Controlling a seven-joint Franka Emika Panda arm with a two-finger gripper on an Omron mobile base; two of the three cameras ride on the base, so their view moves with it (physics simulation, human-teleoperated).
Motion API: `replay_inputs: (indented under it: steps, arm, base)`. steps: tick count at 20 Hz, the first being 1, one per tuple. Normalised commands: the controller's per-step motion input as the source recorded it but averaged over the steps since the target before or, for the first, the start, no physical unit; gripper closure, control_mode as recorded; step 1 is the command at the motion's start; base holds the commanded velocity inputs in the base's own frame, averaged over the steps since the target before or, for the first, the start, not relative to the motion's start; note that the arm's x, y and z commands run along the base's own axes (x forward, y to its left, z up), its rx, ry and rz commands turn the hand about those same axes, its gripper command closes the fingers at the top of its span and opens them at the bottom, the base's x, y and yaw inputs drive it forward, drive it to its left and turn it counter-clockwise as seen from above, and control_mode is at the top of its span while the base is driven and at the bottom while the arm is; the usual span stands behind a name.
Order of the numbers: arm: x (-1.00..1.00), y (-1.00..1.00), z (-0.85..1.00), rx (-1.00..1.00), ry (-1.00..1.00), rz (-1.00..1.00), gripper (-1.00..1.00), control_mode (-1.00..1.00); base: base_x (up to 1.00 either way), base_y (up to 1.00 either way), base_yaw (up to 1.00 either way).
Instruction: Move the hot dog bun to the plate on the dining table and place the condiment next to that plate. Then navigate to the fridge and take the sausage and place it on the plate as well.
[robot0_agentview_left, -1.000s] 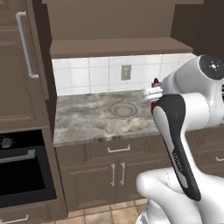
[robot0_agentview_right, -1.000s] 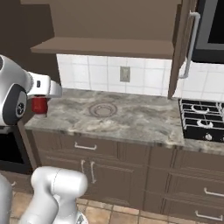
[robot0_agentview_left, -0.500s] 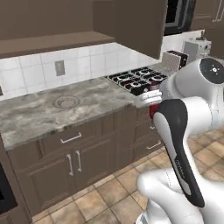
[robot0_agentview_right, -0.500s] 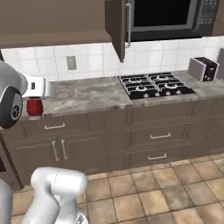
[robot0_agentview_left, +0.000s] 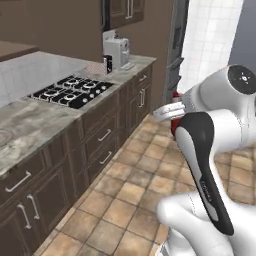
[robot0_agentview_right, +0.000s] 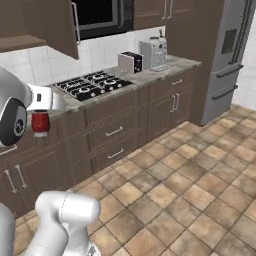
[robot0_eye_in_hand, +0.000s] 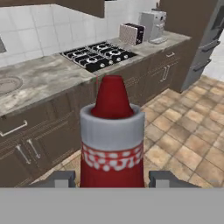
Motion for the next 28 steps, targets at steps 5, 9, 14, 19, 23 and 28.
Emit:
replay_inputs:
  steps: [5,9,14,19,23,28]
  arm:
    - [0.00,0.00,0.00,0.00,0.00,0.00,1.00,1.00]
    - [0.00,0.00,0.00,0.00,0.00,0.00,1.00,1.00]
    - [0.00,0.00,0.00,0.00,0.00,0.00,1.00,1.00]
    - [0.00,0.00,0.00,0.00,0.00,0.00,1.00,1.00]
    - [0.00,0.00,0.00,0.00,0.00,0.00,1.00,1.00]
    - [0.00,0.00,0.00,0.00,0.00,0.00,1.00,1.00]
  base:
    - [-1.00,0.14,-0.66]
    - [-1.00,0.02,-0.54]
    - [-1.00,0.00,-0.43]
    - [-1.00,-0.03,-0.39]
    - [-1.00,-0.44,-0.36]
    - [-1.00,-0.72,-0.33]
